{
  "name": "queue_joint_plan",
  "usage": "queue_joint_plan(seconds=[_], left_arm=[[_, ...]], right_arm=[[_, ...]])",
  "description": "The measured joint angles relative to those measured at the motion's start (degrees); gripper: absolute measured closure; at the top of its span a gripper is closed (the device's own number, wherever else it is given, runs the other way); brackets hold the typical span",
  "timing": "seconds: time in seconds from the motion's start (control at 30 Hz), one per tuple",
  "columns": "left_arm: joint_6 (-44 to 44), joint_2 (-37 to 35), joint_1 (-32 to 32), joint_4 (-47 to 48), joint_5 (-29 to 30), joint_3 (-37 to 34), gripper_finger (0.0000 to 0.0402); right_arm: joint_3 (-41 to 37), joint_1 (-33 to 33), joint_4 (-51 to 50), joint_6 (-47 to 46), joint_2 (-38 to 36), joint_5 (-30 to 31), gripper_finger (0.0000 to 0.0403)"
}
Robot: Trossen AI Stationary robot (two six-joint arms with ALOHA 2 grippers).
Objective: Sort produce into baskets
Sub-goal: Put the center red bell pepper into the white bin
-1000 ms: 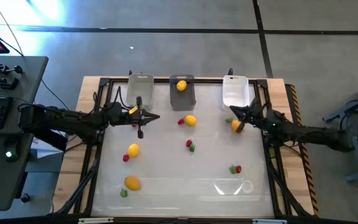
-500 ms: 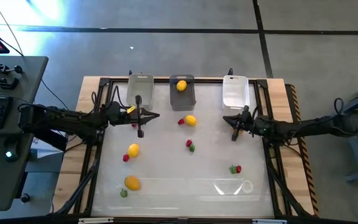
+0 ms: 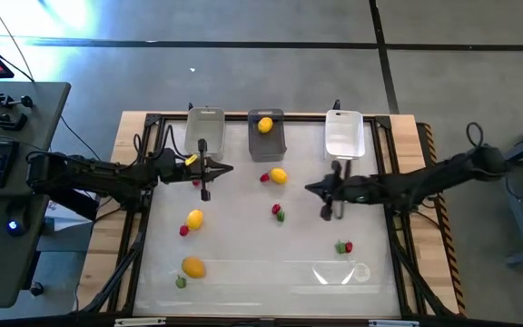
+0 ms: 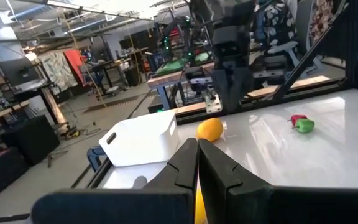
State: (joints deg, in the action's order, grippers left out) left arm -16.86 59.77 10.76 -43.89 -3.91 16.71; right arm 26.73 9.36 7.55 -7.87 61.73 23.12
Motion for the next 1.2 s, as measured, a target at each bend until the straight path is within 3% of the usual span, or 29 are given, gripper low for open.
queue_joint_plan(seconds=[0.13,0.3,0.7,0.87,1.2], left_arm=[[-2.2,0.0,0.1,0.0,0.6,0.0,0.0402],[-3.3,0.0,0.1,-0.1,4.2,0.0,0.0401],[-4.3,0.0,0.1,-0.1,6.1,0.0,0.0402],[-4.2,0.0,0.1,-0.1,6.1,0.0,0.0402],[-3.3,0.0,0.1,0.7,6.2,0.0,0.0402]], right_arm=[[7.9,1.5,-6.2,-2.6,9.4,0.4,0.0372],[15.4,2.4,-10.8,-6.0,19.4,0.4,0.0306],[24.7,2.3,-12.1,-14.2,36.5,0.3,0.0158],[27.3,2.3,-12.0,-14.3,40.6,0.3,0.0132],[28.9,1.7,-11.6,-16.7,45.1,-0.8,0.0132]])
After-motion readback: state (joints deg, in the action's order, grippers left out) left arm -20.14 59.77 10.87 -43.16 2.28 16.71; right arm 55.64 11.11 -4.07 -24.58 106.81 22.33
